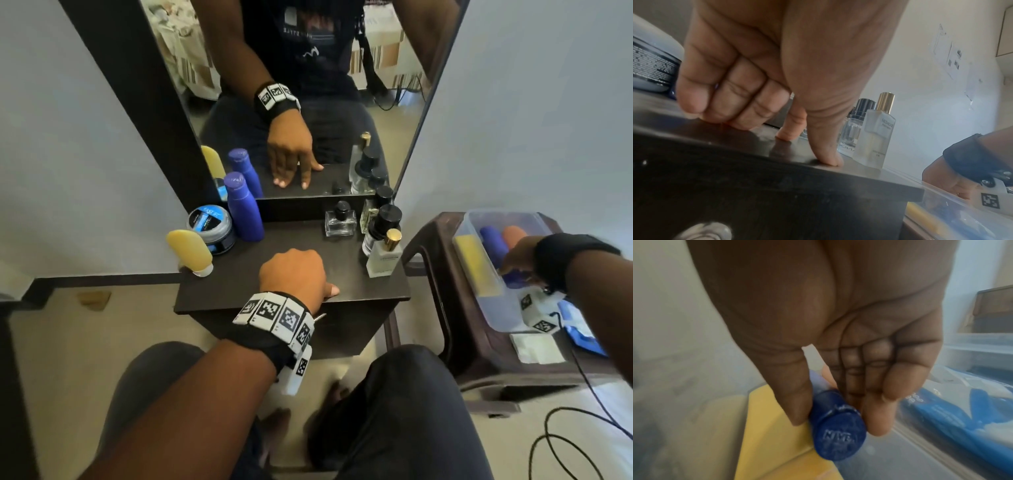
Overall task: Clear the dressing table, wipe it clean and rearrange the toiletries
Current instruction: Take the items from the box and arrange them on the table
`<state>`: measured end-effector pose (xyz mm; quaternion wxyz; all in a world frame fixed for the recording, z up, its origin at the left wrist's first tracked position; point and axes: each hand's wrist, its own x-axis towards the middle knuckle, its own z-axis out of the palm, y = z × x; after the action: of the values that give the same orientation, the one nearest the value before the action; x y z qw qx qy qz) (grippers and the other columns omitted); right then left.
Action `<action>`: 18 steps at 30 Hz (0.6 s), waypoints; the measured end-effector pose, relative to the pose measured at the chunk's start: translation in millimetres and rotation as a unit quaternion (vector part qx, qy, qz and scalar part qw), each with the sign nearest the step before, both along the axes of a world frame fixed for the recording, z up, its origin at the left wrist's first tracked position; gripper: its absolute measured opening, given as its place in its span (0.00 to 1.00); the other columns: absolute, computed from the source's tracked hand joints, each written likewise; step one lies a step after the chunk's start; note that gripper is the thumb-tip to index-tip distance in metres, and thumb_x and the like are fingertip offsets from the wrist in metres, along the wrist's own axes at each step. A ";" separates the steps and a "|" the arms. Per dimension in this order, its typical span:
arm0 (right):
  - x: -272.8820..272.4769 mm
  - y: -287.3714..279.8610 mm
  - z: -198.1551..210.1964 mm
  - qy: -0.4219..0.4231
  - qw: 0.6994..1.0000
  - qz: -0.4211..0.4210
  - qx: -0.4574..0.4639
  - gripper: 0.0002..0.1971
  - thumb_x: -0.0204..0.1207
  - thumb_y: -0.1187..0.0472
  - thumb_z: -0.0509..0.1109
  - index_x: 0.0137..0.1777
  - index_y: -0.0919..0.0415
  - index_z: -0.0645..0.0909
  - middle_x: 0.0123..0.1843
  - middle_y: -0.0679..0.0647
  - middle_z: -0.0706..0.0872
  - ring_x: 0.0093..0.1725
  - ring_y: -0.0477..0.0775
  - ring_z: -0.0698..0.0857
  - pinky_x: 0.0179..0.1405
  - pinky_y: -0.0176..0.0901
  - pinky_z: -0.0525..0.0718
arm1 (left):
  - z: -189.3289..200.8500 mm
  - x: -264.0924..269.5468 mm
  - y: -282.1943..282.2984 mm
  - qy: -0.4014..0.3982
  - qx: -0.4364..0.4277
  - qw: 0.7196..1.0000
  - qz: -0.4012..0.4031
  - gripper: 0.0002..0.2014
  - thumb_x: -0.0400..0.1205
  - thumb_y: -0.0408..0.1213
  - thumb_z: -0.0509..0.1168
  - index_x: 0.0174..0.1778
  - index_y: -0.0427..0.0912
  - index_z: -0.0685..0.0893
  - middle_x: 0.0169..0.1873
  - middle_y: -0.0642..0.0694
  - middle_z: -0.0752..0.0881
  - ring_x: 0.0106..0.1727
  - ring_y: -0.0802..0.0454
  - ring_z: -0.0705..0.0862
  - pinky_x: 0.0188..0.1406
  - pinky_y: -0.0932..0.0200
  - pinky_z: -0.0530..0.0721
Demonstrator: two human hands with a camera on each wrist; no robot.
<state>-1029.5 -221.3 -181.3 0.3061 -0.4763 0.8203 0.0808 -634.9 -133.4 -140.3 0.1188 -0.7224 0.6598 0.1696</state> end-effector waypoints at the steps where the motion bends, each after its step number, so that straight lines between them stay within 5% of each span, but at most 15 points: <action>1: 1.8 2.6 3.7 -0.010 1.000 -0.028 -0.006 0.18 0.69 0.67 0.75 0.56 0.69 0.72 0.35 0.71 0.83 0.35 0.67 0.84 0.37 0.53 0.82 | 1.2 0.2 -0.5 0.001 0.000 1.000 -0.002 0.23 0.80 0.65 0.73 0.52 0.47 0.84 0.56 0.43 0.90 0.60 0.39 0.88 0.46 0.52 0.77; 3: 5.5 8.2 15.7 -0.013 0.998 -0.053 -0.026 0.11 0.75 0.61 0.74 0.45 0.66 0.76 0.30 0.65 0.80 0.31 0.61 0.76 0.33 0.45 0.74 | 2.7 0.2 -1.6 -0.001 -0.002 1.000 -0.008 0.24 0.79 0.66 0.74 0.52 0.47 0.84 0.55 0.43 0.89 0.60 0.39 0.88 0.47 0.52 0.77; 6: 2.3 9.0 30.8 -0.007 0.994 -0.069 -0.080 0.17 0.79 0.54 0.74 0.34 0.64 0.78 0.28 0.62 0.80 0.29 0.59 0.75 0.30 0.42 0.72 | 3.2 0.7 -1.2 -0.004 -0.010 1.000 -0.015 0.26 0.79 0.66 0.74 0.56 0.45 0.86 0.54 0.44 0.89 0.59 0.40 0.88 0.46 0.52 0.78; 11: 9.2 28.6 68.0 0.079 0.979 -0.055 -0.178 0.19 0.80 0.48 0.67 0.42 0.66 0.85 0.37 0.64 0.88 0.35 0.66 0.88 0.37 0.53 0.89 | 0.7 3.2 9.5 -0.003 -0.036 0.999 -0.021 0.26 0.81 0.67 0.70 0.57 0.46 0.86 0.44 0.46 0.84 0.53 0.42 0.88 0.44 0.52 0.78; 14: 19.9 52.5 84.8 0.158 0.955 -0.024 -0.250 0.17 0.79 0.48 0.65 0.44 0.61 0.86 0.39 0.61 0.85 0.41 0.67 0.85 0.43 0.53 0.86 | -7.0 10.9 22.2 0.027 -0.053 0.998 -0.025 0.30 0.82 0.68 0.67 0.69 0.49 0.84 0.60 0.43 0.88 0.62 0.41 0.87 0.48 0.50 0.80; 16: 27.4 72.9 92.2 0.152 0.933 -0.029 -0.323 0.14 0.78 0.49 0.65 0.43 0.59 0.85 0.38 0.61 0.85 0.42 0.69 0.84 0.45 0.54 0.85 | -17.9 22.0 32.2 0.081 -0.054 0.995 -0.015 0.37 0.79 0.71 0.68 0.81 0.55 0.77 0.78 0.41 0.79 0.76 0.40 0.80 0.64 0.45 0.83; 18: 39.1 94.5 100.1 0.135 0.896 -0.048 -0.419 0.15 0.78 0.49 0.63 0.44 0.61 0.83 0.38 0.60 0.84 0.42 0.68 0.82 0.46 0.53 0.82 | -26.1 38.3 48.2 0.188 -0.076 0.979 0.010 0.41 0.78 0.71 0.70 0.85 0.57 0.74 0.86 0.44 0.72 0.85 0.43 0.72 0.79 0.45 0.76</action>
<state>-990.4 -126.9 -81.2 -0.0323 -0.5053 0.8333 -0.2218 -596.7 -85.2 -166.3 -0.0642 -0.6911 0.6740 0.2529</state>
